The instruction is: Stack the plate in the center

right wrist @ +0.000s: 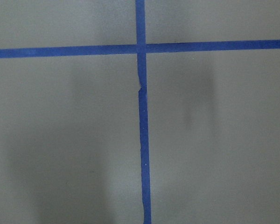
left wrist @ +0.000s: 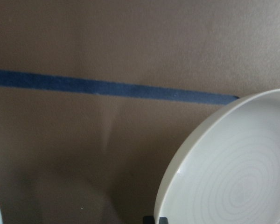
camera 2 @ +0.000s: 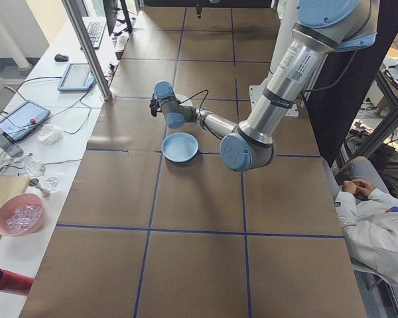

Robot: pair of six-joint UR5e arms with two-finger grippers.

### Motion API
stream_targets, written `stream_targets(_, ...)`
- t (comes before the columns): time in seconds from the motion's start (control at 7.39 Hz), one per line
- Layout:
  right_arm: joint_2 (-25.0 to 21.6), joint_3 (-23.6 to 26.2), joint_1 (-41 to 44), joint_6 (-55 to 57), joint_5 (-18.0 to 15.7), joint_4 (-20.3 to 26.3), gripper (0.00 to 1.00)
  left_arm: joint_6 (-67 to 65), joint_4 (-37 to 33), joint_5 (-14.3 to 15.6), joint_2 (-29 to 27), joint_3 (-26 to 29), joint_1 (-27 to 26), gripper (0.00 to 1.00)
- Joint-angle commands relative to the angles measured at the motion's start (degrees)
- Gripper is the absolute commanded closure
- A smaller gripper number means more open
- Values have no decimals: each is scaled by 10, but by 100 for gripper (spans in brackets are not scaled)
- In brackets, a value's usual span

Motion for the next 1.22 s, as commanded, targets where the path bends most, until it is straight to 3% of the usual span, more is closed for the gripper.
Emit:
stream_targets(0.0,0,0,1,0,0,0,0,88,35,-32,33,0,-48,100)
stream_targets(0.41,0,0,0,0,0,0,0,192,73,-99,93,-7,-105,100)
stream_targets(1.08,0,0,1,0,0,0,0,282,95,-115,177,-50,-109,100)
